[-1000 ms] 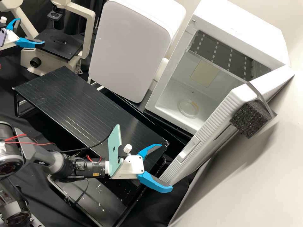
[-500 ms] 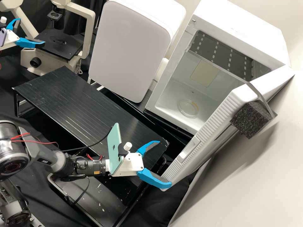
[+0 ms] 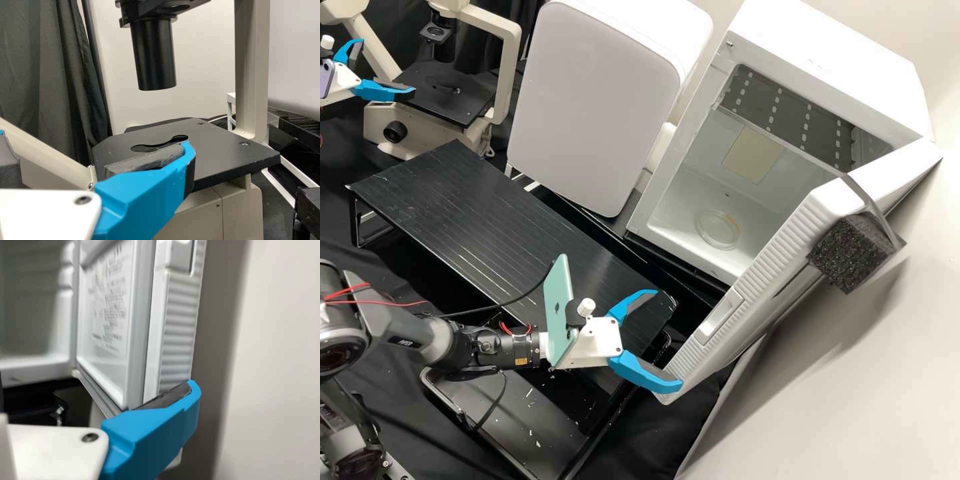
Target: Close the incubator door
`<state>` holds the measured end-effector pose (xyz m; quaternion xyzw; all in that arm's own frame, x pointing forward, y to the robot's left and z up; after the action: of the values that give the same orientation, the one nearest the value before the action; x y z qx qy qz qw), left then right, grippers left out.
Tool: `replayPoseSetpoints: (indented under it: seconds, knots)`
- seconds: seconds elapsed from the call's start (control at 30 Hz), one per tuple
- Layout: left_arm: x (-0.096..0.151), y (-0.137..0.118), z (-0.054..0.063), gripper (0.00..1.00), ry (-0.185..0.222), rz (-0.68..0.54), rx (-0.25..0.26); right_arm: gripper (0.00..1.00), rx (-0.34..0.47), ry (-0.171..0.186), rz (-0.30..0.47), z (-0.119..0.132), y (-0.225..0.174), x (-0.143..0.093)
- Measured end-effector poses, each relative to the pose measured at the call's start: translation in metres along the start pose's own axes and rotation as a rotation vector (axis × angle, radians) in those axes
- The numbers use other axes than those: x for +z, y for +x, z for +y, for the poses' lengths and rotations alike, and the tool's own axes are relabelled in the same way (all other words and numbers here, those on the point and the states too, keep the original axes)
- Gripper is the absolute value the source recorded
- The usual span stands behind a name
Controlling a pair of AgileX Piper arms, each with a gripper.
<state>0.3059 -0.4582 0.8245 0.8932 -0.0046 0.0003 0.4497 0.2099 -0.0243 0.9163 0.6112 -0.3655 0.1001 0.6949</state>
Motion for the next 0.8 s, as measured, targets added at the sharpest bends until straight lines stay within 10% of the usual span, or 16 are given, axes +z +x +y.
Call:
replayPoseSetpoints:
  seconds: [0.57,0.8]
  knots:
    - [0.000,0.000,0.000,1.00,0.000,0.000,0.000,1.00,-0.029,0.103,0.193,0.014,-0.029,-0.039]
    - [0.000,0.000,0.000,1.00,0.000,0.000,0.000,1.00,-0.025,0.079,0.312,0.024,-0.050,-0.051]
